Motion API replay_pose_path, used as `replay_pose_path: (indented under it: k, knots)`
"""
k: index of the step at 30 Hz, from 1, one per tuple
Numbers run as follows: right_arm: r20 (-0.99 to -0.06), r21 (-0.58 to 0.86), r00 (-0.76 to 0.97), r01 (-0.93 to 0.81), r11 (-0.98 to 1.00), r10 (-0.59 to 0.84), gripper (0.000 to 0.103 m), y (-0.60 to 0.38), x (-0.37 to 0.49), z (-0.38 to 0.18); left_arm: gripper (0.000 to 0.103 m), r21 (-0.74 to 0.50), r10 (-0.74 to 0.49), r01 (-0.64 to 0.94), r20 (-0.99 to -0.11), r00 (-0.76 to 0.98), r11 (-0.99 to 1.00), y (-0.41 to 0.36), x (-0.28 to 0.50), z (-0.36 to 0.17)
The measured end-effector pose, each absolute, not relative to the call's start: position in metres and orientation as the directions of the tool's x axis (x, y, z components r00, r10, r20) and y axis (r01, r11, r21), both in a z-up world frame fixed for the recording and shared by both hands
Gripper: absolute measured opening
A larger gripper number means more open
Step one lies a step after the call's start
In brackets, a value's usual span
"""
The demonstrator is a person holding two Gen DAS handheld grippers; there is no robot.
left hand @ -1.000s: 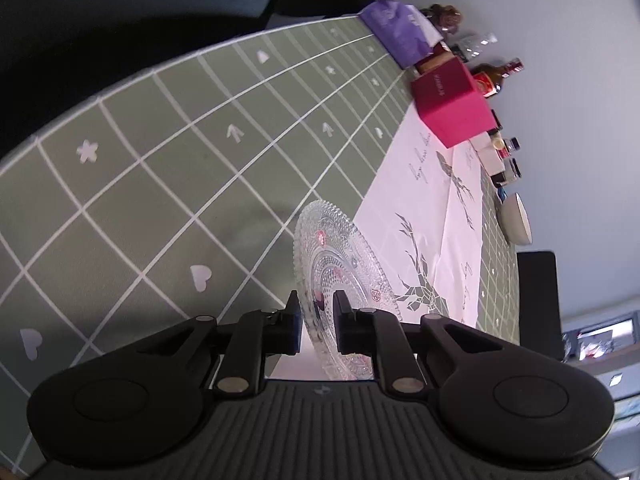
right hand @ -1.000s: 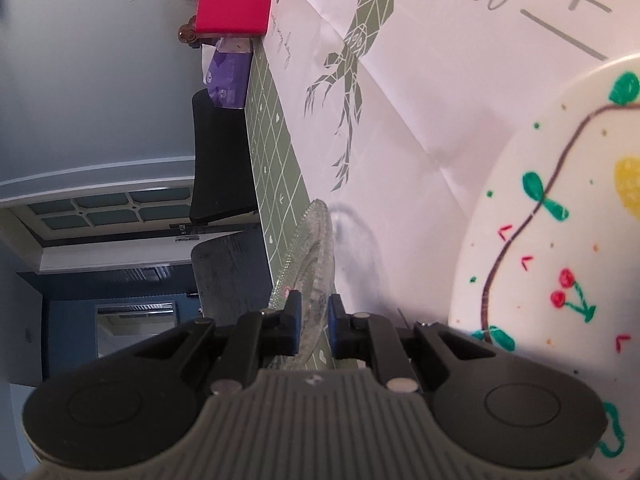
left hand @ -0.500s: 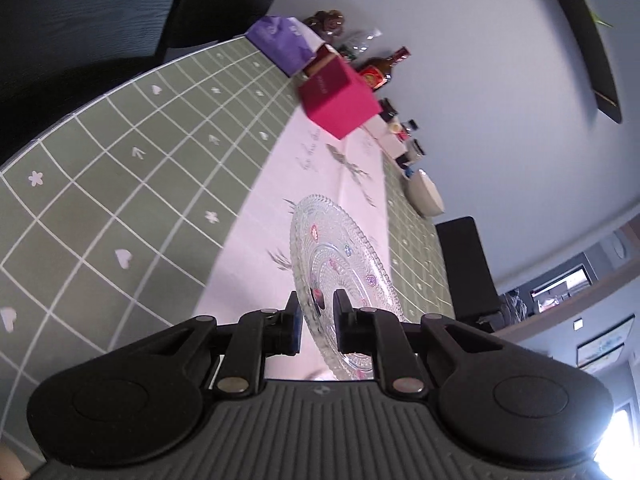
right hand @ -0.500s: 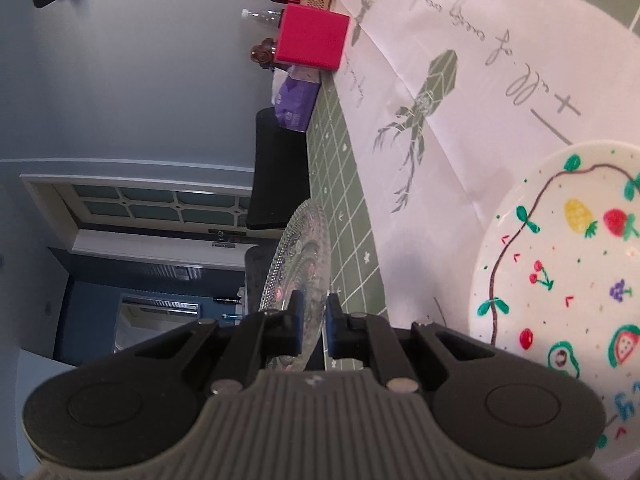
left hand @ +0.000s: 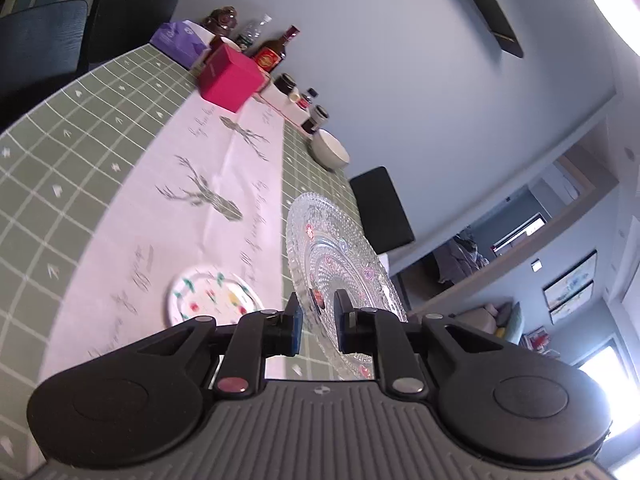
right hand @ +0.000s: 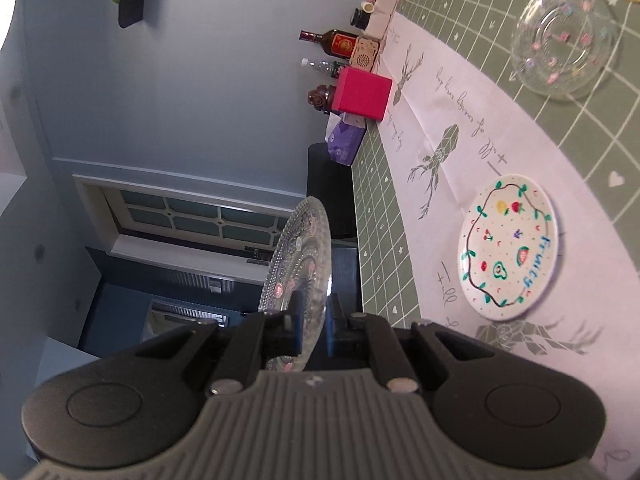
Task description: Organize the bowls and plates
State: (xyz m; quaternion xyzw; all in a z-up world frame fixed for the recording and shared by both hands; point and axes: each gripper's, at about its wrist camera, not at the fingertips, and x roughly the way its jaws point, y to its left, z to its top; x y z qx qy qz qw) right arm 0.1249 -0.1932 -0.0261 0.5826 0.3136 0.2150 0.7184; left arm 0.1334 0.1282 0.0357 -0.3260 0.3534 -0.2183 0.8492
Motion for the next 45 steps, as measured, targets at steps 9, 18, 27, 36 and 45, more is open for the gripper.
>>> replay_pose_path:
  k: [9,18,27,36,45]
  knots:
    - [-0.188,0.971,0.767,0.051,0.234,0.614,0.009,-0.253,0.007,-0.038,0.018,-0.719,-0.680,0.222,-0.444,0.584,0.659,0.064,0.062,0.012]
    - [-0.174,0.978,0.816,0.079,0.192,0.552,0.009,-0.288,-0.057,-0.083,0.018,-0.707,-0.703,0.241,-0.484,0.521,0.665,0.024,0.034,-0.026]
    - [-0.223,0.975,0.777,0.166,0.151,0.589,0.010,-0.300,-0.066,-0.128,0.018,-0.698,-0.693,0.191,-0.562,0.452,0.690,0.019,0.034,-0.064]
    - [-0.289,0.957,0.772,0.253,0.144,0.567,0.010,-0.307,-0.073,-0.153,0.019,-0.713,-0.694,0.131,-0.597,0.402,0.689,0.012,0.036,-0.097]
    - [-0.355,0.926,0.766,0.365,0.091,0.536,0.010,-0.316,-0.080,-0.175,0.019,-0.669,-0.637,0.052,-0.678,0.367,0.742,0.011,0.039,-0.113]
